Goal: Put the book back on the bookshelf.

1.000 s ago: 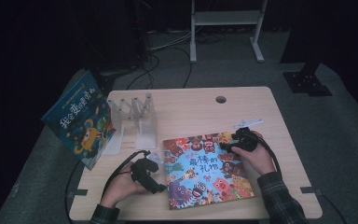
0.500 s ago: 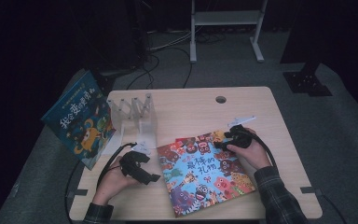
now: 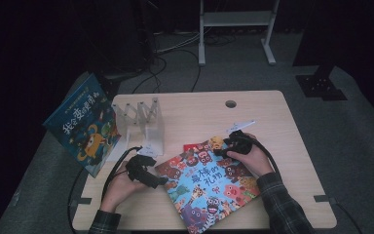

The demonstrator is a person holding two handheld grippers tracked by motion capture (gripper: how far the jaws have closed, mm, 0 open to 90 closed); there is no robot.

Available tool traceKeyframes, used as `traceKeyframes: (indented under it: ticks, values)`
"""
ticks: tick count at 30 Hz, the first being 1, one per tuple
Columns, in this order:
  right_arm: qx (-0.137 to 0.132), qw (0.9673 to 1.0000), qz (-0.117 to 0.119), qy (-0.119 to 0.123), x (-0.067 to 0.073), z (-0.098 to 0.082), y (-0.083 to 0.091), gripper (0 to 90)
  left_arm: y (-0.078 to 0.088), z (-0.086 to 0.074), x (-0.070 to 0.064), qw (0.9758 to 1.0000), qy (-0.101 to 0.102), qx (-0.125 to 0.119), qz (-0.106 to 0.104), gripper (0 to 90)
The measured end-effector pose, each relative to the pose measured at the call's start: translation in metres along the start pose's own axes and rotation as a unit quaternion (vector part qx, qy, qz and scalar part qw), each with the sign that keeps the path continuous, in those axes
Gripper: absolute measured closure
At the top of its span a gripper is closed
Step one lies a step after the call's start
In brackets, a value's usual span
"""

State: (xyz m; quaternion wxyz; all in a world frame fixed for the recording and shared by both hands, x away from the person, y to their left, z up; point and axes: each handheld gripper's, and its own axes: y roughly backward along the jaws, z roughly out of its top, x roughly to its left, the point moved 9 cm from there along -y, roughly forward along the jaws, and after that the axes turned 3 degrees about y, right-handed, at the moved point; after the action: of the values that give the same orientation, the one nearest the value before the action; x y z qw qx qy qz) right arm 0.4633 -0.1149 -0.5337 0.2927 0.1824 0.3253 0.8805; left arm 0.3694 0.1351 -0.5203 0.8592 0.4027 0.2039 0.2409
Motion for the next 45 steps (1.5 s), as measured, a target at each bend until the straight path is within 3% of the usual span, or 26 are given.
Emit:
traceKeyframes:
  ticks: [8, 15, 17, 21, 30, 35, 39, 45]
  values:
    - [0.008, 0.9999, 0.001, 0.013, 0.011, 0.009, -0.010, 25.3, -0.011, -0.003, -0.005, 0.9998, 0.003, 0.011, -0.015, 8.5]
    - [0.009, 0.9997, -0.002, 0.023, 0.018, 0.013, -0.014, 25.5, -0.017, -0.001, -0.016, 0.9990, 0.005, 0.014, -0.043, 8.4]
    - [0.011, 0.9997, -0.004, 0.020, 0.018, 0.012, -0.012, 26.9, -0.019, -0.001, -0.018, 0.9991, 0.010, 0.015, -0.039, 6.3]
    - [0.016, 0.9997, -0.010, 0.018, 0.014, 0.005, 0.000, 28.0, -0.019, -0.001, -0.018, 0.9991, 0.014, 0.013, -0.038, 6.2]
    - [-0.007, 0.9992, -0.034, 0.018, 0.004, -0.022, 0.042, 29.0, -0.019, -0.003, -0.017, 0.9989, 0.020, 0.014, -0.040, 6.1]
    - [-0.017, 0.9992, -0.036, 0.011, 0.008, -0.040, 0.064, 29.1, -0.020, -0.003, -0.017, 0.9987, 0.024, 0.015, -0.043, 6.1]
    - [-0.011, 0.9987, -0.041, 0.028, 0.014, -0.052, 0.078, 28.9, -0.020, -0.003, -0.017, 0.9987, 0.025, 0.016, -0.042, 6.1]
    - [-0.013, 0.9986, -0.043, 0.026, 0.021, -0.073, 0.099, 28.8, -0.019, -0.003, -0.017, 0.9986, 0.026, 0.019, -0.041, 6.1]
